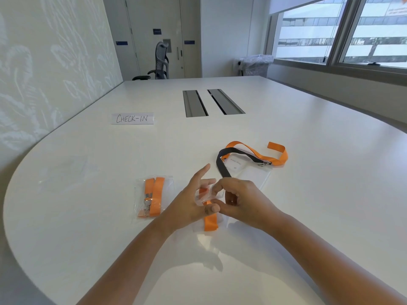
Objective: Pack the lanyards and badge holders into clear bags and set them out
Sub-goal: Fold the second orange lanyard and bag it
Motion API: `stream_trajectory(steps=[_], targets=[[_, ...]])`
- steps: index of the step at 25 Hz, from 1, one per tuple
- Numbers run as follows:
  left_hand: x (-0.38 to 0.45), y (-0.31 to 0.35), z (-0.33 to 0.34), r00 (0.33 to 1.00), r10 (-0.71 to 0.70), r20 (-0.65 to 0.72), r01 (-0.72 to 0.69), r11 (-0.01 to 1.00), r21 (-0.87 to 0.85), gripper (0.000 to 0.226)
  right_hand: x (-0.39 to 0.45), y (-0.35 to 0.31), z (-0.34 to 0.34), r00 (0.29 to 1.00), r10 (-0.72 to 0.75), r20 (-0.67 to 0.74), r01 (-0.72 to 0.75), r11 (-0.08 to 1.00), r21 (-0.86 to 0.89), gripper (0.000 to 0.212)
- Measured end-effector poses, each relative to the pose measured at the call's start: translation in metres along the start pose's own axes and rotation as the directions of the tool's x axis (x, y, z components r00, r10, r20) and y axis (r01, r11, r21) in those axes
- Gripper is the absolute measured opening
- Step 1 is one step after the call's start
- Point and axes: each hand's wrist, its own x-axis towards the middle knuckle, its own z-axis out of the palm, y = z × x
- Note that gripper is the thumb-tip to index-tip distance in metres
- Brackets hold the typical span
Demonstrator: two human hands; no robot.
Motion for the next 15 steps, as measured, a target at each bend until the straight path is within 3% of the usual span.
stream_trajectory(steps=[5, 11, 15], targets=[[-0.002, 0.007, -0.006, 0.999, 0.023, 0.044, -0.022, 0.999, -0.033, 0.111, -0.001, 0.004, 0.003, 1.0, -0.006, -0.025, 0.008, 0.996, 0.091, 0.02], [0.004, 0.025, -0.018, 0.998, 0.052, -0.022, -0.052, 0.998, 0.02, 0.125, -0.001, 0.009, 0.002, 0.997, -0.057, -0.057, 0.06, 0.997, 0.051, 0.016], [0.007, 0.03, -0.018, 0.995, 0.068, -0.075, -0.068, 0.998, 0.005, 0.103, 0.0, 0.011, 0.0, 0.997, -0.026, -0.07, 0.032, 0.996, 0.081, 0.029]])
